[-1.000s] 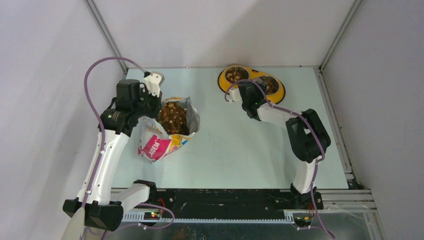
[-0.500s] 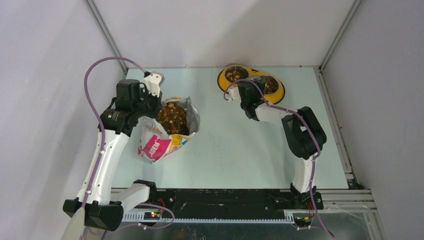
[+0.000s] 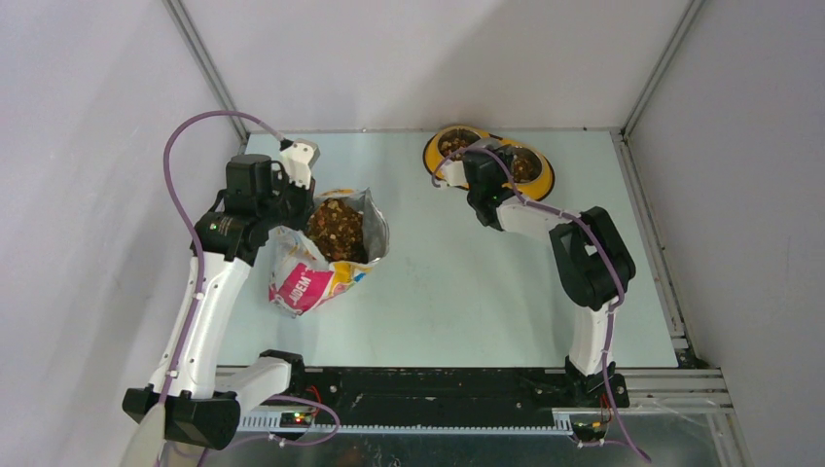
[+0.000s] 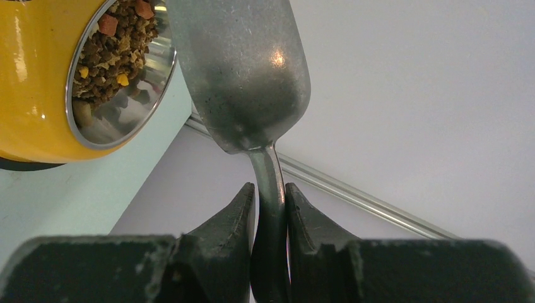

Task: Serve the pet food
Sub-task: Move the pet food bowl to the center of the board, then place the spatula at the center of the board.

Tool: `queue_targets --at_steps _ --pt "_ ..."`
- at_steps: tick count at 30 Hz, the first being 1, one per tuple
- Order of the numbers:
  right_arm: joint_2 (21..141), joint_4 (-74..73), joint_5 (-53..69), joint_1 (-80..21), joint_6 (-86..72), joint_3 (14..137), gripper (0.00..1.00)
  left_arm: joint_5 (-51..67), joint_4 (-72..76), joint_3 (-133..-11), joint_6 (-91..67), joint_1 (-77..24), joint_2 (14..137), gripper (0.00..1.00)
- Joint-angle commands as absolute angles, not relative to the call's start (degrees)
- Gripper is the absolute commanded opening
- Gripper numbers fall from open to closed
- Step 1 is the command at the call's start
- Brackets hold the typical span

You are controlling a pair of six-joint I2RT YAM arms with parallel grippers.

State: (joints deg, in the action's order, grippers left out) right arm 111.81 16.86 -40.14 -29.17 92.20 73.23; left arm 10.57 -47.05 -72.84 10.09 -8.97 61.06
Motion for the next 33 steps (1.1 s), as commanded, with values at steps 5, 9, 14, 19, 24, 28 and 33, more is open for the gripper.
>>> queue_targets --at_steps 5,9,14,19,24,28,33 --pt "111.4 -11.4 -40.0 -29.0 64.2 89.0 0.0 11.2 -46.1 -74.4 9.7 -8.3 58.4 0.0" --pt "114.8 -41.1 -26.4 -26.5 36.3 108.2 0.0 10.6 -46.6 -75.1 9.8 -8.3 57.8 0.0" --pt "115.0 -59.5 -0.4 -19.5 13.9 123.3 0.0 10.5 -47.6 -76.0 10.0 -7.1 57.1 0.0" --pt "110.5 -60.0 40.7 -6.2 -3.5 113.7 0.0 11.2 -49.2 -77.8 10.4 -4.1 57.6 0.0" --pt "107.1 -60.1 55.2 -0.6 -3.2 101.0 0.0 8.5 -52.0 -82.5 10.4 -0.9 58.5 0.0" --pt "101.1 -57.5 51.8 1.5 -0.6 88.8 0.0 4.6 -53.0 -84.8 10.4 1.8 58.8 0.0" --pt "95.0 -56.5 43.5 2.1 3.4 77.4 0.0 3.2 -52.5 -84.0 11.0 6.3 60.5 0.0"
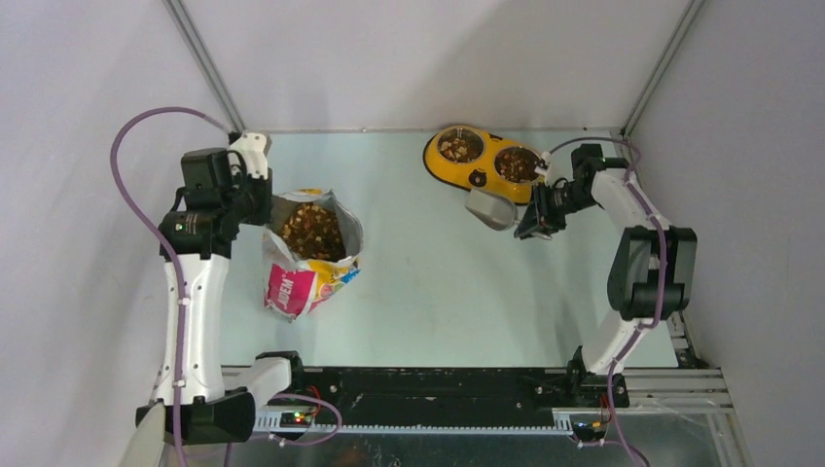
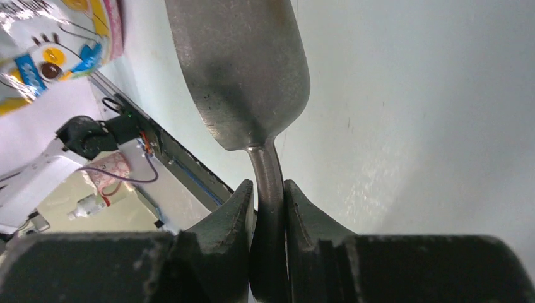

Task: Serve the pet food
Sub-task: Place the spatula at the center of the board.

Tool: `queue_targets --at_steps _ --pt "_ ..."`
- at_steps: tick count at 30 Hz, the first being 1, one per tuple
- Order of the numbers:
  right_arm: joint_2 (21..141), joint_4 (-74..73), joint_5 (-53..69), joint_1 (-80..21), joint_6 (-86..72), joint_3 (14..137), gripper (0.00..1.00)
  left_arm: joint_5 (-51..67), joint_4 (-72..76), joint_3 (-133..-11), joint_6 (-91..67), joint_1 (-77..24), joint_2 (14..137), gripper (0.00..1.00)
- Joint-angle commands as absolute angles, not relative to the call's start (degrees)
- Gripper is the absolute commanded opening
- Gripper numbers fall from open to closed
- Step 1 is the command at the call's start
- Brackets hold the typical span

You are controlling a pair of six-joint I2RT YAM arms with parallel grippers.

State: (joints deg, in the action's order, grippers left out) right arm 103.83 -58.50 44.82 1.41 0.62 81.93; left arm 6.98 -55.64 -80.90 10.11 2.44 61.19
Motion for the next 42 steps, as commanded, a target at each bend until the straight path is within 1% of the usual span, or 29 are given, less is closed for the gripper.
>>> queue_targets --at_steps 1,7,13,15,18,21,22,24,27,33,36,38,42 --pt "94.5 -55.8 41.6 2.4 4.1 76.1 0.0 3.6 -52.2 -83.6 11.2 7.4 60.6 0.0" --pt "93.9 -53.4 34.4 6.0 3.9 69.8 0.0 5.1 -49.8 -81.8 12.0 11.9 62.1 0.0" --pt "99.6 -53.6 32.7 8.9 3.5 68.9 0.0 6.1 -49.2 -84.3 11.8 13.5 64.9 0.0" --pt "100.9 -53.6 31.4 9.2 3.4 68.8 0.05 6.2 -49.3 -84.9 11.7 13.5 65.5 0.0" --pt "101.0 -53.4 28.8 9.5 3.0 68.8 0.19 7.3 -49.5 -84.4 11.6 13.5 65.4 0.0" --pt "99.6 -53.0 26.3 9.6 2.8 68.9 0.29 9.9 -49.8 -82.8 11.3 13.5 63.6 0.0" --pt "99.3 -53.0 25.2 9.5 2.8 68.9 0.37 11.2 -50.0 -82.4 11.2 13.4 63.2 0.0" --pt "98.5 -52.9 23.2 9.5 3.0 68.8 0.44 12.9 -50.7 -81.7 11.3 13.4 62.2 0.0" --pt "96.6 -52.4 19.4 9.3 3.5 68.8 0.5 14.7 -51.6 -80.2 11.5 13.4 60.5 0.0" --pt "91.5 -50.8 12.2 7.5 4.4 69.3 0.54 17.8 -52.8 -77.7 12.5 13.3 57.6 0.0" --pt "87.0 -50.5 8.8 4.8 4.9 72.4 0.54 19.0 -52.9 -76.5 13.1 13.3 55.7 0.0" --pt "83.5 -49.6 7.3 1.5 6.3 75.1 0.54 19.7 -53.1 -75.8 13.8 13.2 54.9 0.0" --pt "77.3 -43.8 5.3 -10.8 13.2 79.7 0.55 20.5 -53.2 -74.9 14.4 12.9 54.0 0.0"
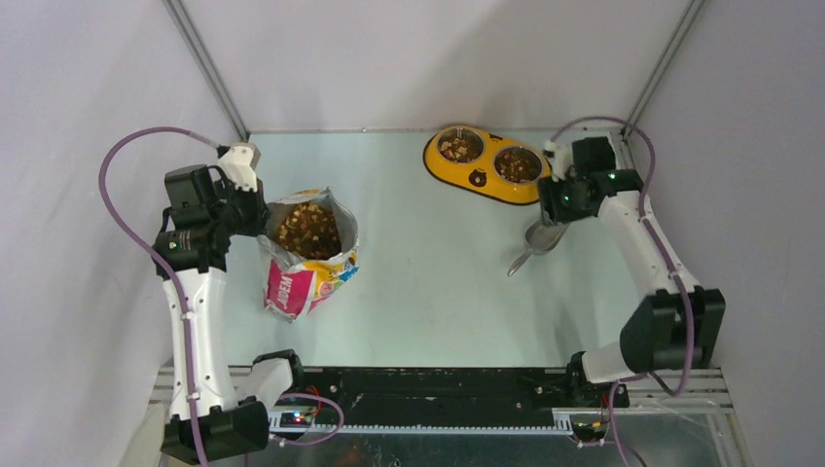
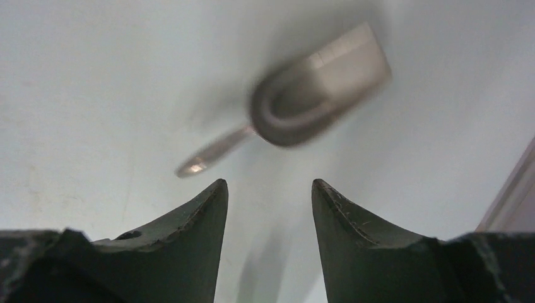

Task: Serve the pet food
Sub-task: Place the spatula at the center of the board, then move the pet food bag to the center of the board.

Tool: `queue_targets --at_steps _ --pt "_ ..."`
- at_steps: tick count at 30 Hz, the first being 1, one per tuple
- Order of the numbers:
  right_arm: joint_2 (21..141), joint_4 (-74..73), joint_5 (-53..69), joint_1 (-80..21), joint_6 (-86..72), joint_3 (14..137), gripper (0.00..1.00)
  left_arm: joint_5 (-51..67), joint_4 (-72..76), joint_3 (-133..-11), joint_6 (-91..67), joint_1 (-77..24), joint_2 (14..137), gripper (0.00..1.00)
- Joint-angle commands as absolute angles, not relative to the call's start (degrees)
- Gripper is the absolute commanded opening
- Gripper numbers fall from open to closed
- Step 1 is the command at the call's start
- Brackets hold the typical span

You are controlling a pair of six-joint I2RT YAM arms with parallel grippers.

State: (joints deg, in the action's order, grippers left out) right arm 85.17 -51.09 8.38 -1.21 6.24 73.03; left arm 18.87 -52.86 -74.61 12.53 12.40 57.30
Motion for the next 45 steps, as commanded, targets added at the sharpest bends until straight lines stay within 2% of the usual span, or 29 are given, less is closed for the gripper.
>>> queue_targets --at_steps 1,5,11,16,19,24,28,34,39,45 --pt "76.6 -40.6 5.6 -15.0 16.0 80.7 0.55 20.6 -53.1 -74.7 14.4 12.8 53.9 0.0" --pt "75.2 -31.7 4.9 -25.7 19.0 85.9 0.66 21.5 -52.3 -73.0 14.9 12.6 53.0 0.0" --pt "85.2 -30.4 10.4 -35.6 16.4 99.7 0.66 23.6 -51.4 -70.6 15.5 12.4 50.6 0.0" --pt "90.9 -27.2 15.5 -41.4 16.5 102.5 0.66 24.4 -51.7 -69.6 15.5 12.1 49.5 0.0" --pt "94.0 -24.7 17.5 -42.6 16.8 102.4 0.65 24.4 -51.7 -69.1 15.3 12.1 49.1 0.0" --pt "100.4 -28.8 22.8 -42.8 16.9 109.3 0.62 24.7 -51.8 -68.0 15.2 11.8 48.7 0.0" --pt "101.3 -28.9 25.9 -43.7 19.8 109.2 0.61 25.1 -51.7 -67.2 15.1 11.5 48.4 0.0" --pt "102.8 -29.4 25.2 -47.0 21.5 110.0 0.61 25.5 -51.1 -66.4 14.6 11.0 48.2 0.0" --pt "106.2 -28.3 20.0 -51.0 18.1 113.8 0.61 26.3 -50.8 -66.3 14.1 10.6 48.2 0.0" --pt "110.0 -33.1 21.7 -54.4 32.4 119.3 0.59 26.3 -50.9 -66.6 13.5 9.2 48.5 0.0"
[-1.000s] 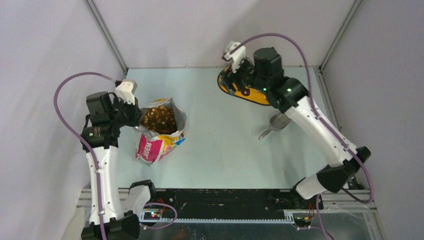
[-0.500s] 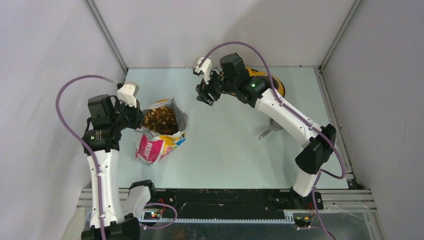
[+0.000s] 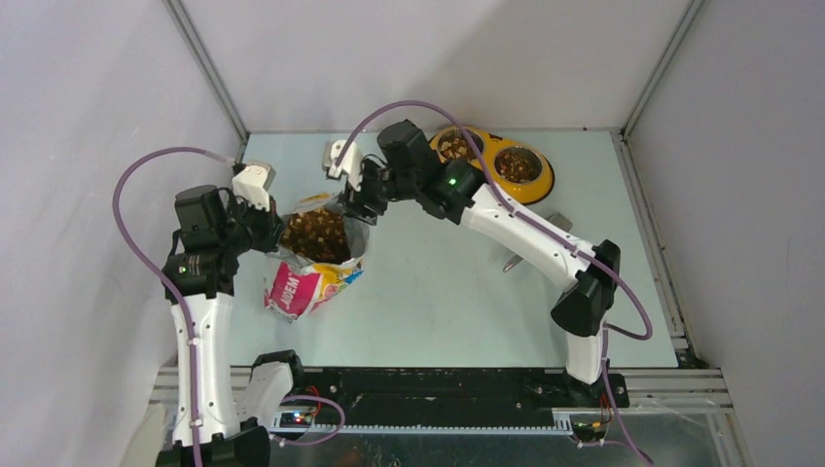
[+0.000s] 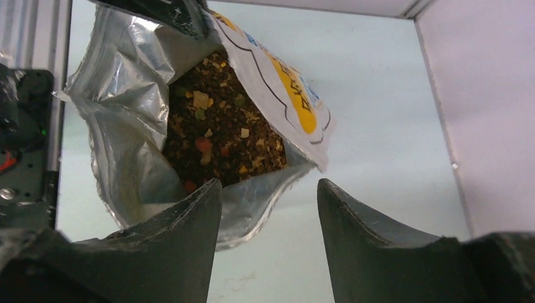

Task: Serve the pet food
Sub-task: Move the pet food bag to the center of the board.

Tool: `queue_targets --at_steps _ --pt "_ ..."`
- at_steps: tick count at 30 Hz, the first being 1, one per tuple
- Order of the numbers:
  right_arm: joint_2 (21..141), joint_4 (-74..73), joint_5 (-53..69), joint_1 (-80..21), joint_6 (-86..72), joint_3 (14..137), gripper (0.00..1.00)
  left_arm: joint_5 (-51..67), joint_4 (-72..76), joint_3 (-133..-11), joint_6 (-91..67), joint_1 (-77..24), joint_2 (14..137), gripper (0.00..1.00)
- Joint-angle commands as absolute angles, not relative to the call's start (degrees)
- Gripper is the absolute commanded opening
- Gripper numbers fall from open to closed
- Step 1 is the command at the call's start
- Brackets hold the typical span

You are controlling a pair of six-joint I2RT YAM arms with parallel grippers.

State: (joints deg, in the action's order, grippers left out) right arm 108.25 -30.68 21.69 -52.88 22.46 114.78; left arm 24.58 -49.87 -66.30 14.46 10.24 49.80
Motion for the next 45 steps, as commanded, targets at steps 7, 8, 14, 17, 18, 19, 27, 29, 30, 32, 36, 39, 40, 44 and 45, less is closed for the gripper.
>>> queue_targets --at_steps 7,8,14,17,18,19,27,29,30,32,36,39,40,44,45 --pt "111.8 -40.0 20.4 -54.2 50.1 124.2 0.55 24.1 -51.3 -67.4 13.3 7.5 49.1 0.0" --pt "111.9 -41.0 20.6 -53.1 51.4 125.9 0.55 23.9 -51.6 -67.5 13.4 7.4 49.2 0.0" --pt "111.3 -49.9 21.4 -48.9 73.4 129.6 0.56 21.5 -52.7 -69.5 13.7 6.2 50.9 0.0" --pt "112.2 -50.7 19.6 -48.1 83.6 127.2 0.55 20.6 -52.7 -70.5 13.2 5.1 52.0 0.0" --pt "112.5 -50.5 19.7 -47.8 86.8 126.8 0.55 20.1 -52.5 -70.6 12.8 4.8 52.3 0.0" --pt "113.5 -50.6 20.2 -47.7 88.1 126.8 0.54 19.9 -52.4 -70.8 12.7 4.3 52.7 0.0" --pt "120.4 -56.0 28.1 -48.9 96.0 134.5 0.54 18.7 -52.6 -72.3 12.0 2.7 55.1 0.0" --pt "121.8 -58.3 28.8 -49.9 98.4 135.8 0.54 18.7 -53.1 -72.7 12.2 2.6 55.5 0.0" --pt "122.5 -58.3 29.2 -50.1 98.8 136.3 0.55 18.7 -53.2 -73.0 12.2 2.6 55.6 0.0" --pt "123.5 -59.1 30.6 -50.7 99.3 137.6 0.55 18.8 -53.7 -73.2 12.4 2.6 55.8 0.0" --pt "125.2 -58.5 31.5 -51.7 98.9 139.0 0.56 19.8 -54.2 -73.7 13.0 2.4 56.2 0.0" --pt "125.9 -55.0 30.7 -52.4 96.5 139.4 0.55 20.4 -54.8 -74.0 13.5 1.8 56.7 0.0" --pt "126.0 -54.2 30.0 -52.4 96.0 139.4 0.56 20.5 -54.8 -74.0 13.5 1.6 56.8 0.0" --pt "126.6 -53.3 29.3 -52.2 96.3 139.6 0.56 21.2 -55.4 -74.5 14.1 0.8 57.4 0.0" --pt "126.8 -53.9 29.3 -52.3 96.7 139.6 0.56 21.3 -55.7 -74.7 14.4 0.6 57.6 0.0"
